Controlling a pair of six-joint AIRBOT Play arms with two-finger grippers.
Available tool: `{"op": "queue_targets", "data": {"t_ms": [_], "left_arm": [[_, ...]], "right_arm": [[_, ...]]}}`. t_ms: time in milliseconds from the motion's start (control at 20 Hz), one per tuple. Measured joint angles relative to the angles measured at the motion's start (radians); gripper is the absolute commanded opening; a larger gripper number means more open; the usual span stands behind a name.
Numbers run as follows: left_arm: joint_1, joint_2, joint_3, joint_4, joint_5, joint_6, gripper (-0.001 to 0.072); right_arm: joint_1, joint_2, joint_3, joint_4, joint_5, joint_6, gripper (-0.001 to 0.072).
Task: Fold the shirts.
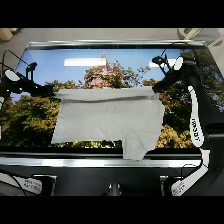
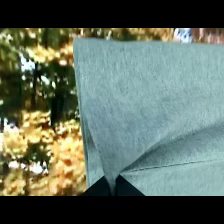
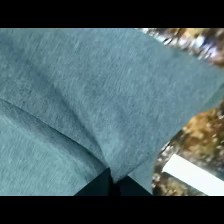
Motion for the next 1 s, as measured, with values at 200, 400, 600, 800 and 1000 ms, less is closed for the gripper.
{"op": "queue_targets", "data": {"t_ms": [200, 400, 600, 800, 1000], "left_arm": [[-0.003, -0.015, -0.063, 0.017, -0.066, -0.023, 0.013], [0.0, -0.021, -0.069, -0.018, -0.117, -0.031, 0.0497], [0.07, 0.009, -0.019, -0.024, -0.236, -0.042, 0.0496], [0.144, 0.139, -0.19, 0.032, -0.299, -0.045, 0.0496], [0.185, 0.32, -0.565, 0.059, -0.218, 0.004, 0.0496]], "right_arm": [[0.0, -0.002, -0.111, 0.028, 0.026, 0.017, 0.0072], [0.0, 0.028, -0.13, 0.037, 0.015, 0.033, 0.0437], [-0.065, 0.109, -0.121, 0.002, 0.129, 0.008, 0.0434], [-0.194, 0.217, -0.29, 0.072, 0.261, -0.003, 0.0424], [-0.24, 0.363, -0.554, 0.132, 0.235, -0.027, 0.0424]]}}
